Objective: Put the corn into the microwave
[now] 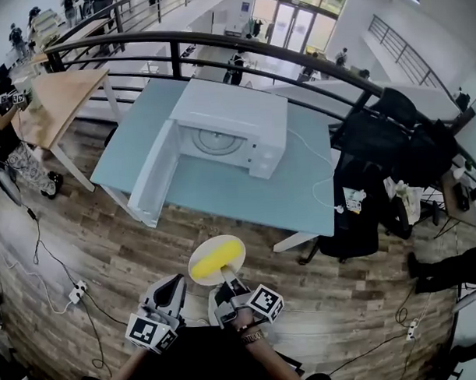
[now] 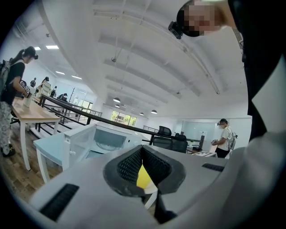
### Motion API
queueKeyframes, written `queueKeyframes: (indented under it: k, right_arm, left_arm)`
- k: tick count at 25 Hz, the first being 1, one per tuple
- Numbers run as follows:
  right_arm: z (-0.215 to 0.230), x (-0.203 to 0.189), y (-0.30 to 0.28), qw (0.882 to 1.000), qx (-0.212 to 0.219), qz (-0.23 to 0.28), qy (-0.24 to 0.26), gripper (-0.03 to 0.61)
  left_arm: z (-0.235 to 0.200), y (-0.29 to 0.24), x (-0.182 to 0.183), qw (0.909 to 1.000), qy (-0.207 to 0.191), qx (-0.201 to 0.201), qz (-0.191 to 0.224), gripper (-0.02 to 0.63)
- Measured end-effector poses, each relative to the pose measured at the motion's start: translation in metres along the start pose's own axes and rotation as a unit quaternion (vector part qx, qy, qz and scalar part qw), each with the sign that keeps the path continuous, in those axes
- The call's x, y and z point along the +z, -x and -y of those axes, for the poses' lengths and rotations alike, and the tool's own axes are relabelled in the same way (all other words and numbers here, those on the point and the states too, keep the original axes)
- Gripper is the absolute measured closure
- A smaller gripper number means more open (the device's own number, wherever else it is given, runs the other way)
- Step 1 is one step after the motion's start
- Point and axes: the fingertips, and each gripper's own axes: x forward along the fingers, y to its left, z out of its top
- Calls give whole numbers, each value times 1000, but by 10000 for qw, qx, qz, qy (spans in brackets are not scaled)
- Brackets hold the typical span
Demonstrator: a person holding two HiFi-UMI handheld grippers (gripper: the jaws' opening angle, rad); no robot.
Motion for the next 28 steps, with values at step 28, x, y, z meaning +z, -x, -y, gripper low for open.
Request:
queueKeyframes:
  k: [28]
  right_arm:
    - [-17,105,-90,9981,149,-588,-51,546]
  left_arm:
    - [-13,-153,24,9995,-3,322,-14,611]
